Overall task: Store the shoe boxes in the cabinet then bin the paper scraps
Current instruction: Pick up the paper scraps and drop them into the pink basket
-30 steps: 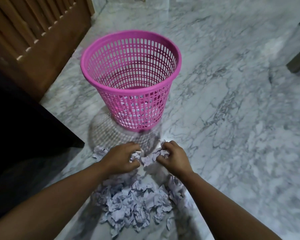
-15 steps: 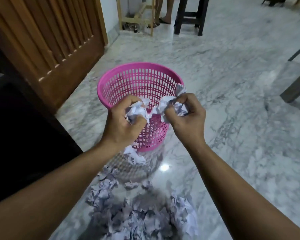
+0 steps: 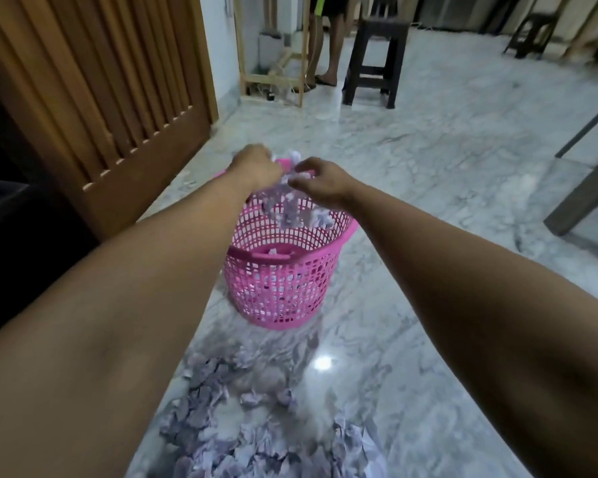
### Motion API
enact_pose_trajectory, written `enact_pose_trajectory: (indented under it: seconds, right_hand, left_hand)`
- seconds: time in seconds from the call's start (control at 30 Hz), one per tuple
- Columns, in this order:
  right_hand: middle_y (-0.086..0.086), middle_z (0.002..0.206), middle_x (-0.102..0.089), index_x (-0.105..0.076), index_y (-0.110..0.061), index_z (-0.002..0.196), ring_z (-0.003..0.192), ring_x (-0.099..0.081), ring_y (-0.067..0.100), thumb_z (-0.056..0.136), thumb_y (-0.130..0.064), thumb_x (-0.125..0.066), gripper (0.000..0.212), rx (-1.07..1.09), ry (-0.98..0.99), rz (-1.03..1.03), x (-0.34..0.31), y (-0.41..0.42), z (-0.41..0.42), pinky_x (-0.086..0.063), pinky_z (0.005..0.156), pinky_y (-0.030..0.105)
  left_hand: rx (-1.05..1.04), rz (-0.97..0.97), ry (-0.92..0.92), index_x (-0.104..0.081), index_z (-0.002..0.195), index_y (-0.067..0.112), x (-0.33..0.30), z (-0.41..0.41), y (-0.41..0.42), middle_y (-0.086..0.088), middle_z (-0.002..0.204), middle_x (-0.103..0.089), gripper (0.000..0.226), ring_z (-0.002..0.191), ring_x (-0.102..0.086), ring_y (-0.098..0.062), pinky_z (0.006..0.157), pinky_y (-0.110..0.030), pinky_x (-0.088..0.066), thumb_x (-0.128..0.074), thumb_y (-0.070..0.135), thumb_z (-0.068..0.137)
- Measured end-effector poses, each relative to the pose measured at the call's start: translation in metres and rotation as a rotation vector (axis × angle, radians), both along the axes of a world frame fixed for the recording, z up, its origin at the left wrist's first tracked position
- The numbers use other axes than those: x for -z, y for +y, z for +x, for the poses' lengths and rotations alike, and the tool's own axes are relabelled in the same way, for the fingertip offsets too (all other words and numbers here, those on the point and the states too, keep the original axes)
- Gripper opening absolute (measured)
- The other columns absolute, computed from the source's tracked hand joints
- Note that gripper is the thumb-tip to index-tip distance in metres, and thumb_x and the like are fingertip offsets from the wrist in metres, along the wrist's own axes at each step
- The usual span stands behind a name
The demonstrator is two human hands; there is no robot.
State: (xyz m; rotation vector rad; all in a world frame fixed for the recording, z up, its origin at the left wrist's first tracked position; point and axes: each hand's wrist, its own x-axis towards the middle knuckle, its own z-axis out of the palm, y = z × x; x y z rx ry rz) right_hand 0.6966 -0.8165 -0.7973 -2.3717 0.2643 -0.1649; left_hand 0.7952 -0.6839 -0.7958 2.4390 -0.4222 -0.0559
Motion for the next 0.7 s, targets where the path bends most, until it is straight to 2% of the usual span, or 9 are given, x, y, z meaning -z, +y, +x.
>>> enact_pose_trajectory:
  seconds: [0.03, 0.1, 0.27, 0.37, 0.47, 0.53, 0.6, 0.63, 0.7]
  right_hand:
    - [0.013, 0.138, -0.063, -0.062, -0.012, 0.135, 0.112, -0.063, 0.022, 0.099, -0.031, -0.064, 0.042, -0.03, 0.019, -0.001, 0.004, 0.0, -0.002, -0.047, 0.093, 0.026]
    - [0.008, 0.133, -0.068, -0.068, -0.014, 0.128, 0.119, -0.065, 0.021, 0.098, -0.027, -0.064, 0.034, -0.036, -0.037, -0.029, 0.011, -0.004, -0.008, -0.047, 0.102, 0.029]
    - [-0.005, 0.094, -0.078, -0.076, -0.021, 0.096, 0.088, -0.073, 0.01, 0.087, -0.024, -0.064, 0.015, 0.192, -0.384, 0.162, 0.037, -0.023, -0.043, -0.059, 0.088, 0.034]
    - [-0.007, 0.08, -0.073, -0.07, -0.023, 0.086, 0.077, -0.071, 0.012, 0.084, -0.017, -0.055, 0.015, 0.432, -0.539, 0.321, 0.066, -0.032, -0.081, -0.057, 0.073, 0.029]
    - [0.0, 0.081, -0.071, -0.068, -0.018, 0.092, 0.072, -0.066, 0.014, 0.085, -0.01, -0.048, 0.022, 0.624, -0.51, 0.373, 0.118, -0.034, -0.13, -0.05, 0.066, 0.025]
    - [0.0, 0.082, -0.071, -0.068, -0.021, 0.093, 0.074, -0.067, 0.017, 0.089, -0.011, -0.053, 0.019, 0.6, -0.371, 0.322, 0.166, -0.028, -0.168, -0.052, 0.068, 0.028]
    - [-0.007, 0.086, -0.071, -0.067, -0.028, 0.097, 0.082, -0.069, 0.012, 0.092, -0.026, -0.065, 0.006, 0.467, -0.179, 0.165, 0.213, -0.019, -0.209, -0.057, 0.076, 0.035]
    - [-0.01, 0.094, -0.069, -0.066, -0.032, 0.105, 0.091, -0.068, 0.01, 0.09, -0.042, -0.07, 0.019, 0.384, -0.057, 0.09, 0.233, -0.013, -0.23, -0.057, 0.082, 0.037]
    - [-0.009, 0.127, -0.059, -0.05, -0.042, 0.137, 0.12, -0.056, 0.012, 0.074, -0.075, -0.073, 0.075, 0.183, 0.234, -0.01, 0.265, 0.002, -0.27, -0.052, 0.098, 0.039]
  left_hand:
    - [0.087, 0.179, 0.074, -0.067, 0.118, 0.01, 0.01, -0.005, 0.004, -0.013, 0.118, -0.069, 0.033, 0.098, -0.065, -0.029, 0.079, -0.036, -0.05, -0.065, 0.026, 0.089]
    - [0.179, 0.302, 0.079, -0.068, 0.12, 0.013, 0.023, -0.017, 0.013, -0.01, 0.118, -0.07, 0.031, 0.093, -0.063, -0.024, 0.078, -0.034, -0.05, -0.064, 0.025, 0.091]
    - [0.144, -0.036, -0.205, -0.07, 0.111, 0.023, 0.039, -0.057, 0.044, 0.003, 0.111, -0.071, 0.023, 0.089, -0.066, -0.016, 0.081, -0.035, -0.058, -0.06, 0.024, 0.091]
    - [0.345, -0.274, -0.39, -0.068, 0.091, 0.014, 0.054, -0.102, 0.082, 0.002, 0.091, -0.068, 0.012, 0.08, -0.063, -0.014, 0.072, -0.032, -0.052, -0.056, 0.012, 0.089]
    - [0.478, -0.21, -0.412, -0.066, 0.085, 0.013, 0.102, -0.141, 0.126, 0.005, 0.079, -0.06, 0.01, 0.067, -0.056, -0.018, 0.059, -0.036, -0.047, -0.057, 0.01, 0.085]
    - [0.528, -0.061, -0.355, -0.066, 0.092, 0.019, 0.152, -0.155, 0.156, 0.009, 0.085, -0.056, 0.008, 0.074, -0.056, -0.019, 0.061, -0.041, -0.049, -0.059, 0.02, 0.088]
    - [0.59, 0.188, -0.226, -0.062, 0.121, 0.026, 0.203, -0.159, 0.188, 0.002, 0.11, -0.059, 0.036, 0.101, -0.06, -0.027, 0.08, -0.044, -0.053, -0.06, 0.046, 0.091]
    - [0.608, 0.351, -0.14, -0.049, 0.141, 0.031, 0.225, -0.158, 0.204, -0.004, 0.133, -0.054, 0.064, 0.123, -0.055, -0.032, 0.096, -0.045, -0.05, -0.062, 0.062, 0.086]
    - [0.603, 0.629, 0.048, -0.006, 0.161, 0.038, 0.255, -0.155, 0.236, -0.006, 0.169, -0.009, 0.12, 0.155, -0.013, -0.031, 0.118, -0.051, -0.026, -0.057, 0.092, 0.066]
